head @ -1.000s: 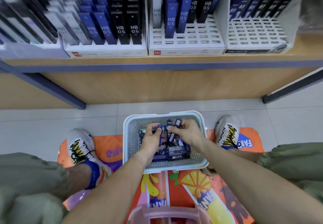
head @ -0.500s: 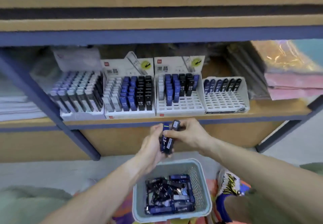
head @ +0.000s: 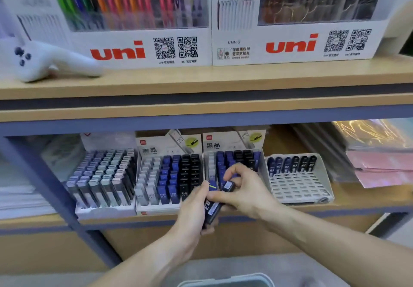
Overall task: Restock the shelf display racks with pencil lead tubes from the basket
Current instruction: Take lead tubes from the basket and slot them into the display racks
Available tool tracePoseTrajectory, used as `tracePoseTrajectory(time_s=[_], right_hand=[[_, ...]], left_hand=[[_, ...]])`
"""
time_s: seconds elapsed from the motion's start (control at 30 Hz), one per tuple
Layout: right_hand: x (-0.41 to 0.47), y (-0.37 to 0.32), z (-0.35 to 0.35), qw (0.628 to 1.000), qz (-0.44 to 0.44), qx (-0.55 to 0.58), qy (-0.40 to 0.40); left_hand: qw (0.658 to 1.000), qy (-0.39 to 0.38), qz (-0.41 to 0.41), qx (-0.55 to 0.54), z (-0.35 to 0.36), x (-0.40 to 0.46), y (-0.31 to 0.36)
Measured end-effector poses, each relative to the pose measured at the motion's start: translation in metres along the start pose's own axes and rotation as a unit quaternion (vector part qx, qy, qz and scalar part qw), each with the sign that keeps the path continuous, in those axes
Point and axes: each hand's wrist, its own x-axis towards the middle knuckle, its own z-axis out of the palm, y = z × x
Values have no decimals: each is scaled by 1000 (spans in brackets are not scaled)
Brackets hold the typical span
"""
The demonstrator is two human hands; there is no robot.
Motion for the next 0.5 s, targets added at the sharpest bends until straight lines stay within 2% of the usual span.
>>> tracePoseTrajectory(time_s=[0.07,0.17,0.23,0.33,0.5], right_hand=[[6,2,-1,999,35,25,-8],[11,5,-7,999,39,7,18],[13,6,-11,998,59,21,22],[15,9,-17,988,104,112,20],[20,10,-27,983,129,118,49]], left_hand=[[998,-28,-30,-37,2,1,-3],[998,-58,-24,-22,1,3,-3],[999,-38,-15,-17,-3,8,-5],[999,-40,-5,-14,-6,14,-6],[997,-50,41,46,-4,18,-10]])
